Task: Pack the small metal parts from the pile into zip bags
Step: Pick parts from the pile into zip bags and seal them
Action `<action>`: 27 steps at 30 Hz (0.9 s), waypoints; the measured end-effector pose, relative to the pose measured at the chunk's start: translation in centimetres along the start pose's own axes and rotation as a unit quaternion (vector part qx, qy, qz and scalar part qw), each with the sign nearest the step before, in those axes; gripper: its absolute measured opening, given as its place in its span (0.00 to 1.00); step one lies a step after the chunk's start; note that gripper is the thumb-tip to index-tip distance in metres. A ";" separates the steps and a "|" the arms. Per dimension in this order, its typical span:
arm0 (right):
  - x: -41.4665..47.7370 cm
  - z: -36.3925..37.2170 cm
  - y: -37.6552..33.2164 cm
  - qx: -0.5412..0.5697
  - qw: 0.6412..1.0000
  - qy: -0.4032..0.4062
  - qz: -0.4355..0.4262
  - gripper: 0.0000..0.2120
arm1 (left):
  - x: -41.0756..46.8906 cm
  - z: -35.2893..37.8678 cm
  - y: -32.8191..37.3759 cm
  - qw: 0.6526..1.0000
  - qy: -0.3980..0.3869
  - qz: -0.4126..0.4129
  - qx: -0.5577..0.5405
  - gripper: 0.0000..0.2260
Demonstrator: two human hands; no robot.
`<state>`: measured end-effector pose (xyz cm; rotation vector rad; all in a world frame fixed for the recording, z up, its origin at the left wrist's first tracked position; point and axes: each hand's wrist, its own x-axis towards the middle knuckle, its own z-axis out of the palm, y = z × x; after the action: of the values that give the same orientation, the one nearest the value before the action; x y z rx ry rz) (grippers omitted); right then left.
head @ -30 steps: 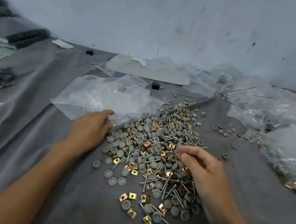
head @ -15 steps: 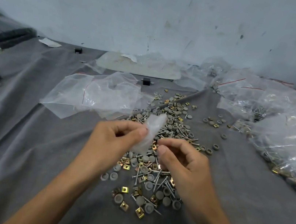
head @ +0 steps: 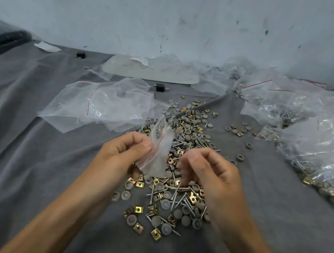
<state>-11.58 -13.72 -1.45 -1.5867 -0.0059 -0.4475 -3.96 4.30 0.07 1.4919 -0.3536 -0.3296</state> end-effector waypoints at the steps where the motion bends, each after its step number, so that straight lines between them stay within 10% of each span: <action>1: 0.1 -0.1 0.3 -0.010 1.000 0.021 0.006 0.10 | 0.0 -0.1 0.1 0.999 -0.020 -0.009 -0.041 0.08; 5: 0.6 -0.2 1.5 0.119 0.976 0.018 0.180 0.32 | -0.3 0.3 0.2 0.968 -0.094 -0.051 -0.225 0.18; 9: 0.9 -0.3 1.5 0.329 0.905 -0.047 0.267 0.25 | -0.4 0.5 0.6 0.962 -0.100 -0.029 -0.251 0.13; 16: 1.3 -2.1 0.4 0.107 0.992 0.049 0.043 0.06 | -0.5 -0.1 0.7 0.994 -0.071 -0.016 -0.079 0.06; 27: 0.9 -4.5 -1.0 -0.010 0.998 -0.050 -0.039 0.08 | -0.2 0.0 0.4 0.991 -0.048 -0.122 0.026 0.10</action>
<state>-12.29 -18.18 -0.24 -1.6315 -0.1408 -0.4291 -4.18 4.37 0.46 1.5763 -0.2573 -0.5918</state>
